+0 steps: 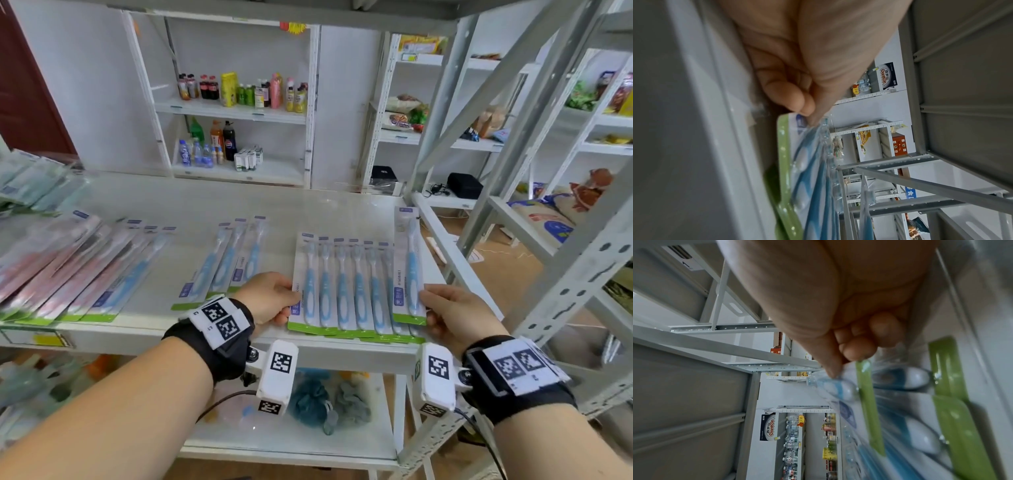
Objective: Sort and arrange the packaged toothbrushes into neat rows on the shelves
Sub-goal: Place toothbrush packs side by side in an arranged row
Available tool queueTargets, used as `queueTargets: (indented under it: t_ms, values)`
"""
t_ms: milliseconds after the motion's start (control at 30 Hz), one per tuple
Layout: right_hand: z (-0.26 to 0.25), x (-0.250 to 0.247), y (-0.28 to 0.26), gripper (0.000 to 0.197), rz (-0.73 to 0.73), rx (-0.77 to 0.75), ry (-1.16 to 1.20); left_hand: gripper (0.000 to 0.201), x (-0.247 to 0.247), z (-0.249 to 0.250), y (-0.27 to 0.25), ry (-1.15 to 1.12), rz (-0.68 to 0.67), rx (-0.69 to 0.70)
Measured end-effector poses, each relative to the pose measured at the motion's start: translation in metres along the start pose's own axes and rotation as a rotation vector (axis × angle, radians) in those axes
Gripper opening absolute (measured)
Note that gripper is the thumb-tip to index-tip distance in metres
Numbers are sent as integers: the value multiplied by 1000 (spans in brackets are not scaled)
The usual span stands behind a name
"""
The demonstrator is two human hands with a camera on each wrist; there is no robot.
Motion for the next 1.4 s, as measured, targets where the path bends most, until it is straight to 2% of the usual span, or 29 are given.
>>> queueTargets:
  t_ms: [100, 300, 633, 800, 933, 1000, 1133, 1200, 1400]
  values:
    - [4, -1, 8, 19, -34, -2, -14, 19, -1, -1, 1, 5, 6, 13]
    - [13, -4, 21, 12, -72, -10, -77, 41, 0, -5, 3, -30, 29, 17]
    - [17, -5, 23, 10, -85, -80, -175, 41, 2, -8, 6, -39, 50, 27]
    - [14, -2, 17, 8, -85, -84, -156, 48, 2, -9, 8, -12, 50, 11]
    - [11, 2, 13, 9, -42, -94, -176, 42, 3, -8, 6, -9, 44, 16]
    - [9, 3, 12, 24, -29, -114, -197, 39, 4, -7, 5, -8, 40, 19]
    - [4, 10, 4, 60, 32, -229, -570, 38, 4, -5, 2, -2, 33, 18]
    - [4, 16, 0, 72, 29, -286, -673, 37, 5, -5, 1, -6, 35, 18]
    - [2, 19, -3, 75, 20, -305, -743, 34, 6, -1, -4, 24, 30, 40]
Point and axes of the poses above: each hand's wrist, its own y-axis towards the middle knuckle, its own x-axis out of the palm, z = x × y, the point moved 1 cm from there along y, towards the middle knuckle, and after that the axes turned 5 degrees about -y, right-handed, at the moved point
